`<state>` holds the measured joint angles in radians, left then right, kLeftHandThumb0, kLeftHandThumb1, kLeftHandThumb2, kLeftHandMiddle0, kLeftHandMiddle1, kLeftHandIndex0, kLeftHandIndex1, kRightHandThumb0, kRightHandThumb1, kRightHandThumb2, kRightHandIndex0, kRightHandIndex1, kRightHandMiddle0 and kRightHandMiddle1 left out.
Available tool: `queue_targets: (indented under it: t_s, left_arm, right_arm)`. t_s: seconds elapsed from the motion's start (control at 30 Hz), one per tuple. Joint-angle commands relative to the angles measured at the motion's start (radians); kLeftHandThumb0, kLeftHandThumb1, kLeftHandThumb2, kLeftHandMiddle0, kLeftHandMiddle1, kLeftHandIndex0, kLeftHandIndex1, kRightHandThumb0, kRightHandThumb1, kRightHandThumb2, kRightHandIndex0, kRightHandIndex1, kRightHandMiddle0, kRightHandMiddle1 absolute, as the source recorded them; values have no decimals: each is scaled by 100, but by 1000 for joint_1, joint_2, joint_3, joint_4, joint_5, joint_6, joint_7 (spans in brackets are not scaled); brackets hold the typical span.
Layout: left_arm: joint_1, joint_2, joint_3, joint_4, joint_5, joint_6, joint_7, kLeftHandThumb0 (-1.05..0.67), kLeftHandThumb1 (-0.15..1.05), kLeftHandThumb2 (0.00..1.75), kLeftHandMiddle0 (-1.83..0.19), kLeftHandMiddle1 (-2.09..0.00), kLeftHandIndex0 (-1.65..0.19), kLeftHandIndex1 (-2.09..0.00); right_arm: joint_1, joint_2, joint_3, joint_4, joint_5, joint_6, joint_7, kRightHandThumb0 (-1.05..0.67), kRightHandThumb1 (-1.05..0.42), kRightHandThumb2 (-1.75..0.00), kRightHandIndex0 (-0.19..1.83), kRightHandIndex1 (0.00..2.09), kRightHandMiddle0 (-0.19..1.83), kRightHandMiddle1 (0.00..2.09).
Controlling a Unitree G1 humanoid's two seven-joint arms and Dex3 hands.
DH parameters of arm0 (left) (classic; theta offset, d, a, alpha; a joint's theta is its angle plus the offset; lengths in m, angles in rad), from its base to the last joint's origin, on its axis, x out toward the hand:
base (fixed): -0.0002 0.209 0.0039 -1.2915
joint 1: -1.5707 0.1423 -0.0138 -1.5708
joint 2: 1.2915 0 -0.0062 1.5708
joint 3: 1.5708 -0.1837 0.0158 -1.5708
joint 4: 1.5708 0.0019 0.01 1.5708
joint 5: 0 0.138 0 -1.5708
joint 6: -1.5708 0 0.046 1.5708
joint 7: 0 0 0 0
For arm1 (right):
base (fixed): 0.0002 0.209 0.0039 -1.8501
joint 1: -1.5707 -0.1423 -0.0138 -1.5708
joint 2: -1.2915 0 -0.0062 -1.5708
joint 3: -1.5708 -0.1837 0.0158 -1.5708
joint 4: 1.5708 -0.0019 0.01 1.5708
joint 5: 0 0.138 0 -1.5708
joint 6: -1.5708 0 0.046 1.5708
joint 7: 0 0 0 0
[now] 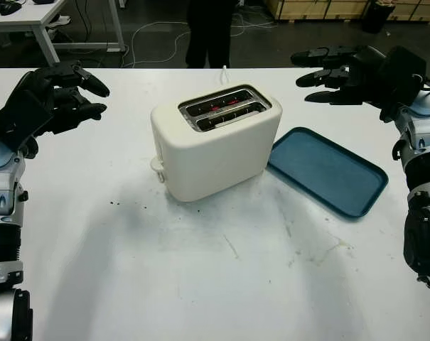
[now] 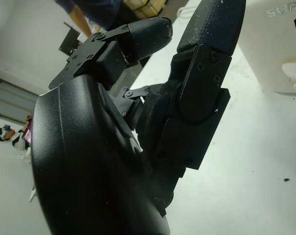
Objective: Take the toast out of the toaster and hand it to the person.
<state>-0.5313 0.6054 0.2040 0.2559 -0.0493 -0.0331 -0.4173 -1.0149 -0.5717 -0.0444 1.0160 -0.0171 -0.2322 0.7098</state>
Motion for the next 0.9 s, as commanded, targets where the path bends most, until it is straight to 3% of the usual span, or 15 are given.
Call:
queue_targets:
  t_s: [0.0,0.87]
  left_arm:
    - [-18,2,-4,6,3,-4,10,-105,88,0,-65,-132,-58,-118]
    - [-22,6,-4,15,6,-8,13,-105,88,0,-65,-132,-60,-118]
  right_arm:
    - [7,-1,-5,-4,6,0,-4,-86,-69,0,26,72,57,0]
    - [-3,2,-2,8,6,14,-1,-85,-68,0,24,75,58,0]
